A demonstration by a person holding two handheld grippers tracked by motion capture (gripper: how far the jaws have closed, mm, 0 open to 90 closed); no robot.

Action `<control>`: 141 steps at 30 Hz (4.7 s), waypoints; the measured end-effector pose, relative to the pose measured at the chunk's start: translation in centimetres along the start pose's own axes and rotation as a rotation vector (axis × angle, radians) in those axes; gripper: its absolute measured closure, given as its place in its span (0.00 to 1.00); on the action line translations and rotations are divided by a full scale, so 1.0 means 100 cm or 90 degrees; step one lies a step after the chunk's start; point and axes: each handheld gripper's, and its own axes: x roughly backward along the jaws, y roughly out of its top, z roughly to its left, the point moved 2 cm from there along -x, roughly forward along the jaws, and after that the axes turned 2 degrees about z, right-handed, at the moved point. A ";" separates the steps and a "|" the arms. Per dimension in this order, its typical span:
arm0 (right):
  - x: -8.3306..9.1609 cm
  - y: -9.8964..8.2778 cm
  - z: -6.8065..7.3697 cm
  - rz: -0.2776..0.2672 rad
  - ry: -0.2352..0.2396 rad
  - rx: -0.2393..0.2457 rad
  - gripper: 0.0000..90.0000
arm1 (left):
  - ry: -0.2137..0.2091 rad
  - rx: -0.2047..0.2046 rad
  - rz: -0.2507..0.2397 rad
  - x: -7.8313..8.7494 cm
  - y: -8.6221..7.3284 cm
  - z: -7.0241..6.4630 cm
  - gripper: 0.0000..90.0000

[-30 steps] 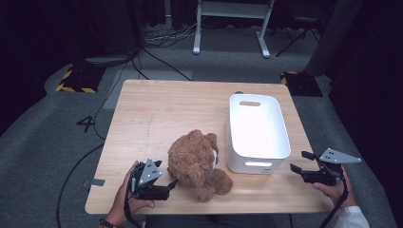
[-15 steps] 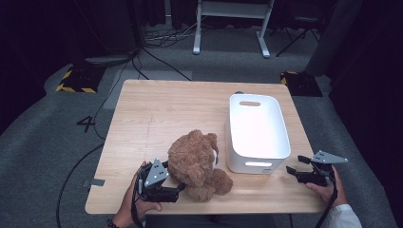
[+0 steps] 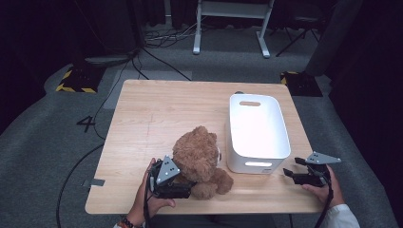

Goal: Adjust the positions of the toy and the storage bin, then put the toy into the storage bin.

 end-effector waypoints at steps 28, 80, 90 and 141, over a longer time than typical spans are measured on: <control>-0.004 -0.002 0.004 0.013 0.010 0.006 0.28 | 0.143 -0.014 0.022 -0.055 0.010 -0.003 0.42; -0.015 0.027 0.019 -0.028 0.048 0.035 0.26 | 0.182 0.004 0.009 -0.084 0.025 0.049 0.53; -0.009 0.006 0.016 0.012 0.008 0.012 0.24 | 0.172 0.013 0.005 -0.084 0.025 0.052 0.53; -0.015 0.001 0.011 0.011 0.019 -0.001 0.18 | 0.145 0.022 -0.087 -0.055 0.040 0.042 0.62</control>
